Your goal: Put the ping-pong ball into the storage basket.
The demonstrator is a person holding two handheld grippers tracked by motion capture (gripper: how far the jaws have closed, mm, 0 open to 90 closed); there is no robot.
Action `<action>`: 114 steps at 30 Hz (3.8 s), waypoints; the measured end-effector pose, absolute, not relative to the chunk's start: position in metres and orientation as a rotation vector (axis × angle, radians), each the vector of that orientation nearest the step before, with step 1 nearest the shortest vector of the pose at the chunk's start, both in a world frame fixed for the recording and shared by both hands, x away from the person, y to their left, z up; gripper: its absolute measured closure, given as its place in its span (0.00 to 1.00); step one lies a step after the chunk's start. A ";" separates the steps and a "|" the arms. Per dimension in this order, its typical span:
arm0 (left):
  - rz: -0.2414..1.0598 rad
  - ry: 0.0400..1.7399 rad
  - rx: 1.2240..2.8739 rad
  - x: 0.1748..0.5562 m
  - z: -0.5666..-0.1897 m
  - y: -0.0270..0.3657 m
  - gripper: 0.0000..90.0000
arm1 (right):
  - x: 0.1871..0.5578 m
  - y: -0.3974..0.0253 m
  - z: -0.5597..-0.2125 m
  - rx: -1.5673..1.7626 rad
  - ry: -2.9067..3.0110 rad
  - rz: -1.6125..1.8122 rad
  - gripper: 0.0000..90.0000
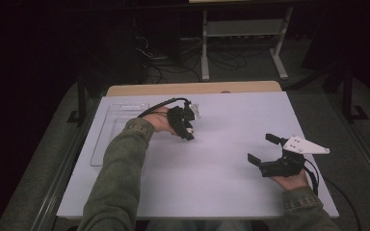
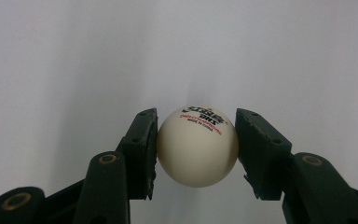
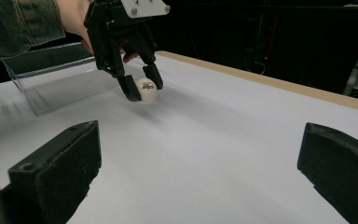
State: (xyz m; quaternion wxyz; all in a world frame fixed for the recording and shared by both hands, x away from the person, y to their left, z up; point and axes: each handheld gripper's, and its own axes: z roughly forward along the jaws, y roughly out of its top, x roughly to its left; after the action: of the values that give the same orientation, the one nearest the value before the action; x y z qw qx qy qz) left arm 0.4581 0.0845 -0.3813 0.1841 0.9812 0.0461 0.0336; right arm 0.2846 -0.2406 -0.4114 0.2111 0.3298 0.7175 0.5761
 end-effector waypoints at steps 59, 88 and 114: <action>0.218 0.101 2.756 0.428 -0.271 0.105 0.56 | 0.285 -0.235 -0.413 0.897 2.020 1.597 0.00; 0.255 0.068 2.775 0.411 -0.227 0.113 0.56 | 0.281 -0.241 -0.413 0.919 2.009 1.597 0.00; 0.288 0.116 2.881 0.392 -0.218 0.158 0.56 | 0.273 -0.246 -0.412 0.928 2.000 1.552 0.00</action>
State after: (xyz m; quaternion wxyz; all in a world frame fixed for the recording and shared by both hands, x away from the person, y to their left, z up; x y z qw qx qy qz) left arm 0.3922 0.1579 -0.2182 0.1215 0.9869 0.0399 0.0987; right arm 0.2728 -0.2463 -0.4121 0.2207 0.3357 0.7235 0.5614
